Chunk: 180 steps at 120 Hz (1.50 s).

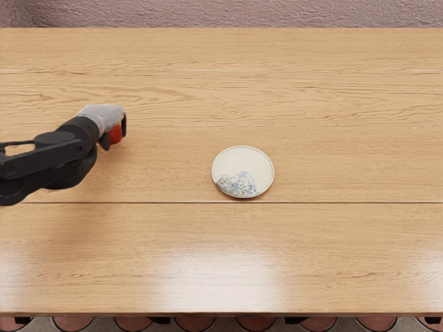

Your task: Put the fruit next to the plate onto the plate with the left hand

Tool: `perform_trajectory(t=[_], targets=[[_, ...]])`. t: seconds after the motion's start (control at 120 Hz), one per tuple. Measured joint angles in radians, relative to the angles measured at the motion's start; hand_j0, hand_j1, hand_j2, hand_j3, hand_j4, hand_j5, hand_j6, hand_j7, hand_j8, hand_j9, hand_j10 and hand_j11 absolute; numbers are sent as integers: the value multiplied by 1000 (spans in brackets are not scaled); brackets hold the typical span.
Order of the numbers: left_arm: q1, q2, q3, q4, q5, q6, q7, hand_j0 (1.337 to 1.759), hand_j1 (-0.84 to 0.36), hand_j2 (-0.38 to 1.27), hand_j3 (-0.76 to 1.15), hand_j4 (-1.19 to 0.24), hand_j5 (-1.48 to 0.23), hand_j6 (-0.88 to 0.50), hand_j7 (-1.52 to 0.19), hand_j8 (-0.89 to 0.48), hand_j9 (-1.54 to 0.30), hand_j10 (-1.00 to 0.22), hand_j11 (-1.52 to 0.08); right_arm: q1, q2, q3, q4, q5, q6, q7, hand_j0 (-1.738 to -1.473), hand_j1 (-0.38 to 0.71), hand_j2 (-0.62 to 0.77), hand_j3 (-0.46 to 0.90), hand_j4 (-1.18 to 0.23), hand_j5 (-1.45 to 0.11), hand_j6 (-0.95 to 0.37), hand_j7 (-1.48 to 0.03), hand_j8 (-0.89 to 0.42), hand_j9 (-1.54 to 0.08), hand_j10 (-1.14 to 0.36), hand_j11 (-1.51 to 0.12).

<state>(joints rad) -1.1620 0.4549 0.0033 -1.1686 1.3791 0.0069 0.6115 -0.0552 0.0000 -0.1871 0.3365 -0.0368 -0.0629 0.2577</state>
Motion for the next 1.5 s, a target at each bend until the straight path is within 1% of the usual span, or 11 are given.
perform_trajectory(t=[0.092, 0.217, 0.392, 0.55, 0.625, 0.8, 0.867, 1.242, 1.35, 1.4, 1.5], targets=[[-46, -20, -1, -35, -2, -20, 0, 1645, -365, 212, 0, -598, -1015, -276, -1002, -280, -1013, -539, -1042, 0, 0, 0, 1, 0, 0, 0, -1658, -329, -4, 0, -16, -22, -16, -22, -16, -22, -17, -22], [-66, -43, -4, -91, -5, -32, 0, 1646, -356, 210, 0, -603, -1014, -283, -996, -285, -1006, -537, -1038, 0, 0, 0, 2, 0, 0, 0, -1658, -329, -4, 0, -16, -22, -16, -22, -16, -22, -17, -22], [-104, -138, -7, -143, -7, -37, 0, 1646, -342, 199, 0, -613, -1019, -294, -995, -296, -1004, -549, -1036, 0, 0, 0, 3, 0, 0, 0, -1658, -329, -4, 0, -16, -22, -16, -22, -16, -22, -17, -22], [-133, -142, -7, -224, -8, -37, -1, 1647, -328, 180, 0, -619, -1020, -302, -997, -303, -1008, -562, -1036, 0, 0, -1, 5, 0, 0, 0, -1658, -329, -4, 0, -16, -22, -16, -22, -16, -22, -17, -22], [-136, -180, -7, -250, -7, -38, -1, 1647, -348, 208, 0, -613, -1015, -289, -990, -293, -1006, -559, -1034, 0, 0, -1, 5, 0, 0, 0, -1658, -329, -4, 0, -16, -22, -16, -22, -16, -22, -17, -22], [-146, -187, -4, -305, -2, -52, -1, 1647, -316, 172, 0, -635, -1003, -306, -986, -302, -1006, -568, -1025, 0, 0, -2, 6, 0, 1, 0, -1658, -329, -4, 0, -16, -22, -16, -22, -16, -22, -16, -22], [-146, -251, -2, -320, -1, -56, -1, 1647, -325, 180, 0, -634, -994, -309, -977, -303, -999, -570, -1020, 0, 0, -2, 7, 0, 1, 0, -1658, -329, -4, 0, -16, -22, -16, -22, -16, -22, -16, -22], [-125, -255, 16, -332, 6, -56, -1, 1648, -331, 159, 0, -648, -962, -320, -962, -314, -986, -579, -1008, 0, 0, -3, 7, 0, 2, 0, -1658, -329, -4, 0, -16, -22, -16, -22, -16, -22, -17, -22], [-130, -260, 20, -307, 20, -49, -1, 1647, -329, 159, 0, -653, -959, -320, -960, -314, -984, -577, -1009, 0, 0, -3, 7, 0, 2, 0, -1658, -329, -4, 0, -16, -22, -16, -22, -16, -22, -17, -22], [-133, -277, 19, -289, 31, -43, -1, 1648, -380, 286, 0, -641, -958, -307, -957, -307, -980, -569, -1008, 0, 0, -3, 7, 0, 2, 0, -1658, -329, -4, 0, -16, -22, -16, -22, -16, -22, -16, -22], [-131, -281, 20, -266, 43, -33, -1, 1647, -356, 239, 0, -645, -955, -311, -955, -305, -977, -566, -1007, 0, 0, -3, 7, 0, 2, 0, -1658, -329, -4, 0, -16, -22, -16, -22, -16, -22, -17, -22]])
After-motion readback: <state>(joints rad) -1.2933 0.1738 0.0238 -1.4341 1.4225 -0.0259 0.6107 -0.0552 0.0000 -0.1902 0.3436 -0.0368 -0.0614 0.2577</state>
